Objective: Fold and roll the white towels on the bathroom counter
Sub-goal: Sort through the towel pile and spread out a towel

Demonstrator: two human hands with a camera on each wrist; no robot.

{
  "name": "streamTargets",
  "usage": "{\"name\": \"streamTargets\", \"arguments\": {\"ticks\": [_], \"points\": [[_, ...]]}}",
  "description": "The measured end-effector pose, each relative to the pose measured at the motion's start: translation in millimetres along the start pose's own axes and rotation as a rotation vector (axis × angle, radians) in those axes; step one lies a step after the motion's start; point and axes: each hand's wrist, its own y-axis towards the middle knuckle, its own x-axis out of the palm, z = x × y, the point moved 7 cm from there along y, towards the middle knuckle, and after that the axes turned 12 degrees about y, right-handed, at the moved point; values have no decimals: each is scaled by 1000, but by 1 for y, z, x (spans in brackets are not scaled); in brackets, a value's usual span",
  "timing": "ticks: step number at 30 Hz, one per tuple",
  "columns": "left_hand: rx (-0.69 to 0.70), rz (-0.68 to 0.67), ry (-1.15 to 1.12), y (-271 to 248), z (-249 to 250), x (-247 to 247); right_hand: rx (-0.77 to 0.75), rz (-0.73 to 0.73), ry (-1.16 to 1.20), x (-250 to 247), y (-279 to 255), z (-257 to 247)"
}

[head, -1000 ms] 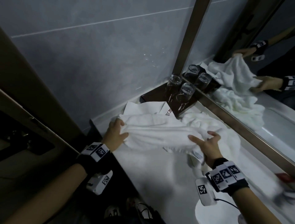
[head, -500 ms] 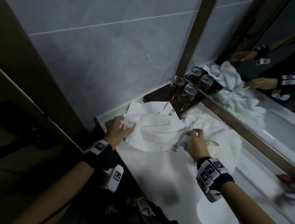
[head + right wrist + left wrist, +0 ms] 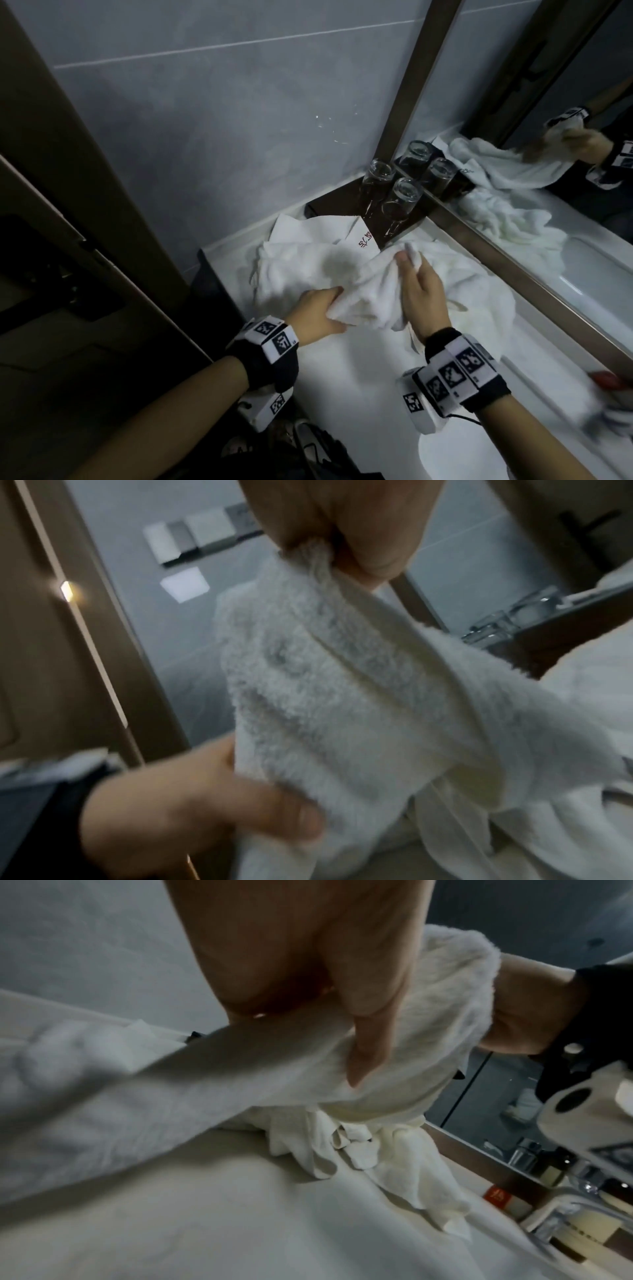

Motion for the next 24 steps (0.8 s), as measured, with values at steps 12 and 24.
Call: {"name": "streamTargets", "arguments": {"ticks": [12,24], "points": [[-52,-263,-83,-22,-51,-30,119,-251,-550,-10,18,57],[37,81,93,0,-38,-44,115,-468,-571,66,58,75]]}}
